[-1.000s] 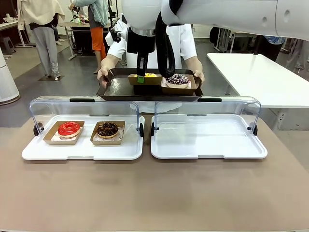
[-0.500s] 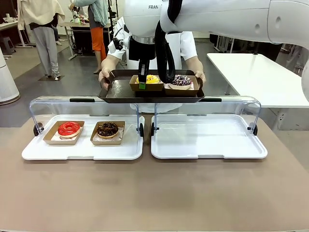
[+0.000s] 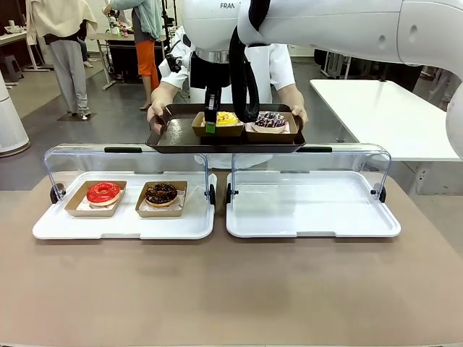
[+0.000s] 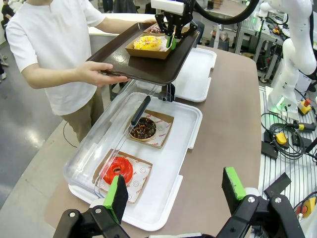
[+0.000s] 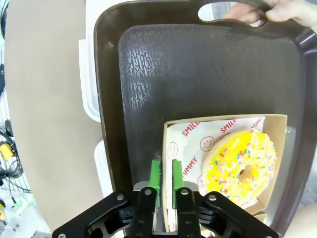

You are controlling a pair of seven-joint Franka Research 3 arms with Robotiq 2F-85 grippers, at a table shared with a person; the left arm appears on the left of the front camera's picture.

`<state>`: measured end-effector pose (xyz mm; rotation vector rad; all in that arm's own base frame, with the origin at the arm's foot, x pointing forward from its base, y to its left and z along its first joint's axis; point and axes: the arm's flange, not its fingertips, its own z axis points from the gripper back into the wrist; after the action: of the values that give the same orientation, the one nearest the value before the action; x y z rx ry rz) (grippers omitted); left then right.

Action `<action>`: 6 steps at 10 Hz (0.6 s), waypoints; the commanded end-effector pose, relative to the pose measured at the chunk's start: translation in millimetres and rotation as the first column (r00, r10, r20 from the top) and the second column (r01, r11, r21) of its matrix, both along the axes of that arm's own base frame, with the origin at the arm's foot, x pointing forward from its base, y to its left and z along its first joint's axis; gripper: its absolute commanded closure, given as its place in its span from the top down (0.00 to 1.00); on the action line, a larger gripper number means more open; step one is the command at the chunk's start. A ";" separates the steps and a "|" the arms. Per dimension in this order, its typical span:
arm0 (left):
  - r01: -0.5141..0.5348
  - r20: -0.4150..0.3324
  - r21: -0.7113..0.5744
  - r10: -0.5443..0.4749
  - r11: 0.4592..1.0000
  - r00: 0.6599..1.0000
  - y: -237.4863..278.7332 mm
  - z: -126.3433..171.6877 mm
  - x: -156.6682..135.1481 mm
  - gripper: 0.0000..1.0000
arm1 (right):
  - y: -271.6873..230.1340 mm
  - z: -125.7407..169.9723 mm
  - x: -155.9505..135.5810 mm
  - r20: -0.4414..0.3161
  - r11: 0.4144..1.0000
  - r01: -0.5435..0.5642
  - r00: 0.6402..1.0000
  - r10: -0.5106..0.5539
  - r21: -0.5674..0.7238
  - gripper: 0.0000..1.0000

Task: Provide the desired donut to the person.
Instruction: Place the picked Paper togo box onto the Handle tray extended by the person.

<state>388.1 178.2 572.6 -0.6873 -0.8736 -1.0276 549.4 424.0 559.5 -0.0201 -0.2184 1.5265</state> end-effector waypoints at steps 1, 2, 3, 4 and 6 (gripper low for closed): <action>0.004 0.002 -0.001 -0.004 1.000 1.000 -0.2 1.6 -1.3 1.00 | 6.7 8.8 2.9 -0.023 1.000 0.004 1.000 -0.004 0.009 1.00; 0.004 0.002 -0.001 -0.004 1.000 1.000 -0.2 1.6 -1.3 1.00 | 6.8 9.4 1.2 -0.021 1.000 0.000 1.000 0.000 0.008 0.64; 0.004 0.002 -0.001 -0.004 1.000 1.000 -0.2 1.6 -1.3 1.00 | 6.7 9.5 1.1 -0.021 1.000 0.001 1.000 0.000 0.008 1.00; 0.004 0.002 -0.001 -0.004 1.000 1.000 -0.2 1.6 -1.3 1.00 | 6.7 9.8 1.3 -0.022 1.000 0.000 1.000 0.000 0.009 1.00; 0.004 0.002 -0.001 -0.004 1.000 1.000 -0.2 1.6 -1.3 1.00 | 6.0 9.9 -0.3 -0.024 1.000 -0.004 1.000 0.004 0.009 1.00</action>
<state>388.1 178.2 572.6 -0.6873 -0.8737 -1.0276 547.3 426.5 561.6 -0.0193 -0.2206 1.5312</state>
